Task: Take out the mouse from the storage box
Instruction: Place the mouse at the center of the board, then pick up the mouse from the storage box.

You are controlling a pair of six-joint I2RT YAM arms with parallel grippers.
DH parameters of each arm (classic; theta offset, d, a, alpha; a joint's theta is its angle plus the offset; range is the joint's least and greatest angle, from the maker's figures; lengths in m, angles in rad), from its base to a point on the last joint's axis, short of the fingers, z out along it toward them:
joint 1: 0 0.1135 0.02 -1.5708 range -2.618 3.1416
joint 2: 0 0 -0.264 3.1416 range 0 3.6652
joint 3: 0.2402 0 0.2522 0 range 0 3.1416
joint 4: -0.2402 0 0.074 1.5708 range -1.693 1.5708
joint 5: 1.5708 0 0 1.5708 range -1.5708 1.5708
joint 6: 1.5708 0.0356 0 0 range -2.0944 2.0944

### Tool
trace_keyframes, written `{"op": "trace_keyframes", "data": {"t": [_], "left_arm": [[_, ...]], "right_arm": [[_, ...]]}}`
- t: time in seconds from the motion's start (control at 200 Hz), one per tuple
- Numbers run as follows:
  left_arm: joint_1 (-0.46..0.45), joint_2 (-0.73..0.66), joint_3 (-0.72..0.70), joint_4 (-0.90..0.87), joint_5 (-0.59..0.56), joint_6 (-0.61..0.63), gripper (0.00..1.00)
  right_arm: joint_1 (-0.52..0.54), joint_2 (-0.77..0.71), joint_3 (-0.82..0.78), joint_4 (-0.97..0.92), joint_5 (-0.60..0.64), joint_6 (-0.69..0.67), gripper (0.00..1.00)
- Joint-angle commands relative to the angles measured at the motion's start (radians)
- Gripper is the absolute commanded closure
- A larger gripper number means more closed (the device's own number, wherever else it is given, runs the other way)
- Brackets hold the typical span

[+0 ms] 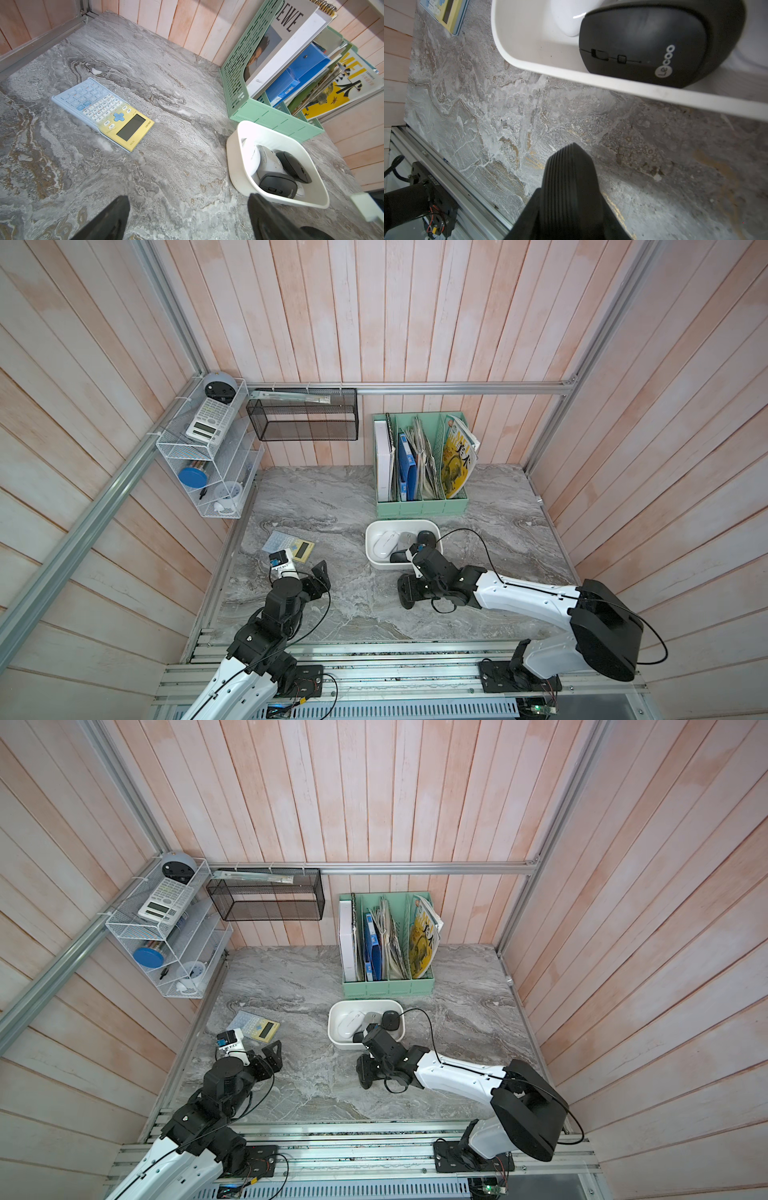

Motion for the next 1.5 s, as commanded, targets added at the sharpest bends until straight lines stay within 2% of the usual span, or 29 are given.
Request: {"op": "trace_keyframes", "data": {"t": [0.0, 0.2, 0.355, 0.495, 0.745, 1.02, 1.18, 1.28, 1.365, 1.495], "left_arm": [[0.003, -0.009, -0.014, -0.006, 0.000, 0.004, 0.05], [0.003, -0.006, -0.014, -0.005, -0.002, 0.004, 0.05], [0.002, -0.006, -0.014, -0.003, 0.000, 0.006, 0.05], [0.002, -0.005, -0.014, -0.003, 0.000, 0.006, 0.05], [0.003, -0.006, -0.014, -0.003, 0.000, 0.006, 0.05], [0.003, -0.002, -0.015, -0.002, 0.001, 0.006, 0.05], [0.002, 0.018, -0.009, 0.003, 0.013, 0.007, 0.03], [0.003, 0.087, 0.016, 0.006, 0.043, -0.009, 0.02], [0.001, 0.186, 0.051, 0.011, 0.094, -0.047, 0.02], [-0.025, 0.335, 0.122, 0.013, 0.154, -0.104, 0.02]], "right_arm": [[0.009, 0.030, -0.018, 0.053, -0.017, 0.030, 0.65], [0.007, 0.071, -0.023, 0.078, -0.035, 0.057, 0.62], [-0.003, 0.075, -0.036, 0.073, -0.017, 0.087, 0.49], [-0.032, 0.071, -0.059, 0.082, -0.028, 0.100, 0.43], [-0.035, 0.042, -0.056, 0.040, 0.005, 0.080, 0.42], [-0.039, -0.008, -0.052, -0.021, 0.050, 0.058, 0.35], [-0.059, -0.131, 0.017, -0.218, 0.149, -0.042, 0.32], [-0.073, -0.252, 0.042, -0.343, 0.331, -0.072, 0.28], [-0.097, -0.367, 0.004, -0.342, 0.449, -0.139, 0.24], [-0.223, -0.501, -0.050, -0.331, 0.424, -0.207, 0.19]]}}
